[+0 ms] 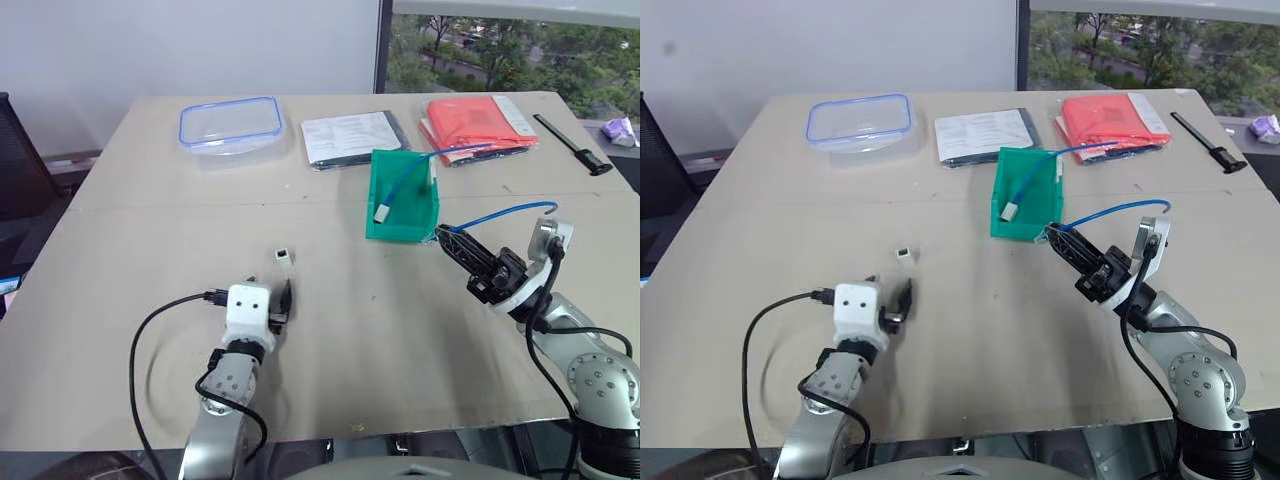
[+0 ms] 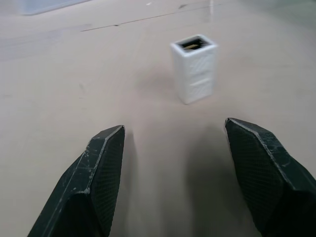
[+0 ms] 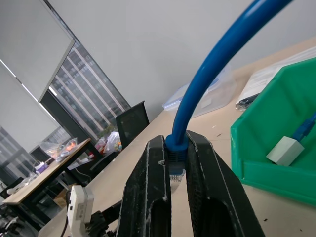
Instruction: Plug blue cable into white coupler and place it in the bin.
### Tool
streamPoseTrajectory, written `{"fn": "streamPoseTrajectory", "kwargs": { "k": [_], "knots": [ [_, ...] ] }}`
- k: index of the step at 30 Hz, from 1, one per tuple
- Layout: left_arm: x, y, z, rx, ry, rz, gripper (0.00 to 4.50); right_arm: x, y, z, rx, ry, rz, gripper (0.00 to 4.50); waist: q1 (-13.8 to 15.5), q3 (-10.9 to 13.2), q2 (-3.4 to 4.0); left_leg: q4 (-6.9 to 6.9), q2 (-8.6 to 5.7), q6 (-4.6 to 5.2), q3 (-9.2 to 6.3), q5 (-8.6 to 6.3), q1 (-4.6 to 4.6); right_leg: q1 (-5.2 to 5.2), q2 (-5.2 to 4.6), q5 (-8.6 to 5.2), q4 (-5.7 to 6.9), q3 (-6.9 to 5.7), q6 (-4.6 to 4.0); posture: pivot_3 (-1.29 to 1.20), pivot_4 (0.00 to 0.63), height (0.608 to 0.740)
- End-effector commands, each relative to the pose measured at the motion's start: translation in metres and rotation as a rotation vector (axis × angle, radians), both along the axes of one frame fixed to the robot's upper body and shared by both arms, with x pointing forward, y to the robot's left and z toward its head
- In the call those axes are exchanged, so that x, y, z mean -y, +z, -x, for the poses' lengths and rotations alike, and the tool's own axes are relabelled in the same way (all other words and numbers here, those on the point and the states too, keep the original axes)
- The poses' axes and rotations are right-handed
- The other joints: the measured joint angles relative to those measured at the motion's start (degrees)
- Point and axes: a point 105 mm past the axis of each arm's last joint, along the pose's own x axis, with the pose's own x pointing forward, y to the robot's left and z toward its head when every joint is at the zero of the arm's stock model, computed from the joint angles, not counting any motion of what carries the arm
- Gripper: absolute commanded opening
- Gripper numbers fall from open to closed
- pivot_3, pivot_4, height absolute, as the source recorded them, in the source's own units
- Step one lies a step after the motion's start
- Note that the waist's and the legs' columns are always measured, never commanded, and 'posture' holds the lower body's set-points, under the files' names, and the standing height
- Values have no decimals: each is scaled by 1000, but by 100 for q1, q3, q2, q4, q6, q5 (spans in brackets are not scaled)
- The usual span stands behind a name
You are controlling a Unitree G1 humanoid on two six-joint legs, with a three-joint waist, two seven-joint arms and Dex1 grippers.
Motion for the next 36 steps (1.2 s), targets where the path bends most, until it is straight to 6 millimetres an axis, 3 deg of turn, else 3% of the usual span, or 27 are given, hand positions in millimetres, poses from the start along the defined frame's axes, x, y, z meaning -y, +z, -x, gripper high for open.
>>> {"fn": "streamPoseTrajectory", "kwargs": {
  "k": [1, 10, 24, 30, 36],
  "knots": [
    [11, -8, -10, -30, -24, -7, 3282, -3, 9, 3, 44, 9, -7, 0, 22, -1, 1, 2, -3, 1, 1, 0, 0, 1, -2, 0, 1, -5, 0, 0, 150, 737],
    [19, -6, -34, -16, 16, -15, 3282, -2, 10, 2, 52, 0, -5, 0, 90, -2, 3, 8, -28, 3, 0, 2, 4, 7, 0, 11, 10, -14, 20, 0, 150, 737],
    [7, -8, -46, -49, 141, -17, 3282, -5, 9, -1, 58, 9, 4, 0, 120, -3, 4, 7, -28, 3, -4, 2, 12, 9, 5, 12, 16, -19, 21, 0, 150, 737],
    [5, -12, -49, -63, 150, -16, 517, -6, 9, -1, 64, 7, 2, 0, 120, -5, 7, 8, -28, 3, -3, 2, 16, 10, 5, 11, 19, -19, 20, 0, 150, 737],
    [11, -8, -51, -32, 47, -41, 481, -7, 10, -2, 73, 4, 7, 0, 116, -10, 15, 7, -27, 2, -3, 2, 21, 12, 5, 8, 21, -17, 14, 0, 150, 737]
  ]
}}
